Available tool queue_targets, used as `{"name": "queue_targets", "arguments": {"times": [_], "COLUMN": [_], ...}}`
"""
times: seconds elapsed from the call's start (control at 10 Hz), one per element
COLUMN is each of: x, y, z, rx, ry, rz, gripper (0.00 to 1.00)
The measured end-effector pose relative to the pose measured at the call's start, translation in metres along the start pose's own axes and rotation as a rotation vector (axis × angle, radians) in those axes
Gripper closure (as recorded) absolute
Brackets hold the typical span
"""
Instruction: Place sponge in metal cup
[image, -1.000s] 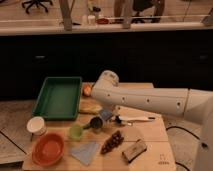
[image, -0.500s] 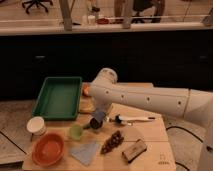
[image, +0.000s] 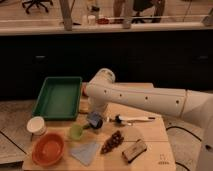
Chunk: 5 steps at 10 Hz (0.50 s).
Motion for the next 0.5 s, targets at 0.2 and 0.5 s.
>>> {"name": "queue_targets", "arguments": {"times": [0.2,0.5], "x": [-0.006,-0.009], "y": [0.001,0.003], "z": [0.005,0.013], "rx": [0.0,-0.007], "ry": [-0.029,-0.065], "rz": [-0.003,0.01], "gripper": [0.99,0.75]}}
